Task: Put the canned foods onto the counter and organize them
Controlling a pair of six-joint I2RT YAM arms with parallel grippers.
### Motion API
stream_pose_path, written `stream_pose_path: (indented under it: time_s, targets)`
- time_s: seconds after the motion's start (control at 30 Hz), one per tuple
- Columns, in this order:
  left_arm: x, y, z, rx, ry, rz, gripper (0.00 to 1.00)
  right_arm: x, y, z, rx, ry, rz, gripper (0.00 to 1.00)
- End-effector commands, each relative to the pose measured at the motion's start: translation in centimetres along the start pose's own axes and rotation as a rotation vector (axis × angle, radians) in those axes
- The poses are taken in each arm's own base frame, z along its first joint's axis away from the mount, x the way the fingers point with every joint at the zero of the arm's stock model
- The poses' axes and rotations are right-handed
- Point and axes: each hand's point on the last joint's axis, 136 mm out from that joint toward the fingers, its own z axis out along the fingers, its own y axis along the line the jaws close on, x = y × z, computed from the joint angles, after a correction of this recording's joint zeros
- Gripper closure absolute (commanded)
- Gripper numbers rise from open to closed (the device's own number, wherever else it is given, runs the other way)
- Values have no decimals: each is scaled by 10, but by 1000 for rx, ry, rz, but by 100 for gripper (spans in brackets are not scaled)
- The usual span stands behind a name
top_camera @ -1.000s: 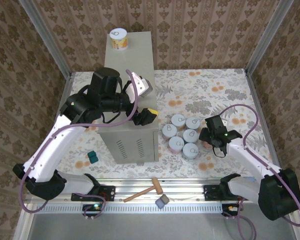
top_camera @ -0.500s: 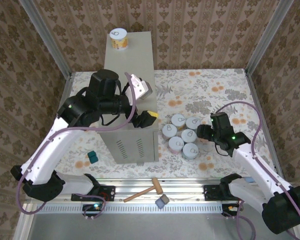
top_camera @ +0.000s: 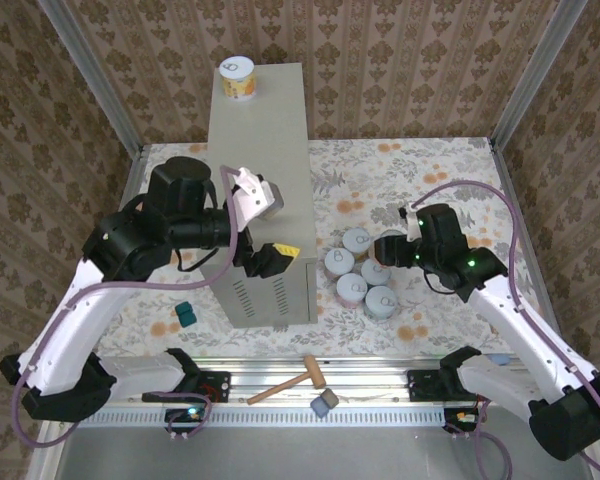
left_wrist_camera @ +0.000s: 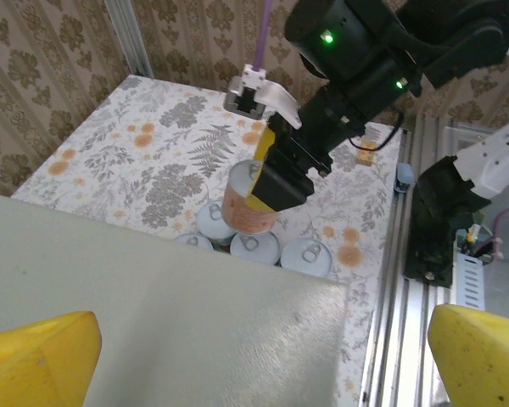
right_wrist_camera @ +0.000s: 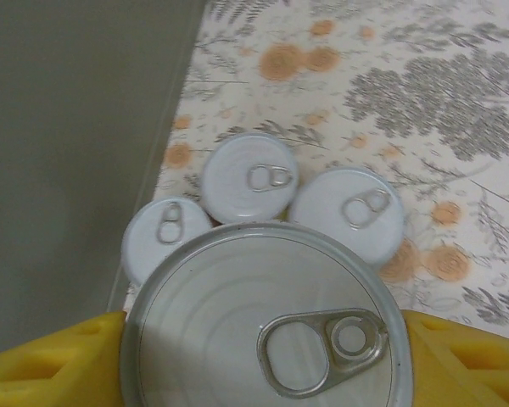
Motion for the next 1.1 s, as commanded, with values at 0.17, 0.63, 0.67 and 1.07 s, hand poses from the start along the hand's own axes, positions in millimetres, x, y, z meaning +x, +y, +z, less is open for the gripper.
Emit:
stream_pose_path:
  time_s: [0.17,0.63,0.67,1.07]
  targets:
    - [12,-24,-13,92,25,11,0,-52,71,-45,-235,-101,-189,29]
    - [-3,-25,13,135,52,51,0,-106,126,-142,-460,-211,-307,27]
    - [-6,-26,15,127,49,66,0,-109,129,-147,-479,-216,-309,27]
    - [-25,-29,29,71,29,193,0,-119,173,-196,-760,-237,-316,27]
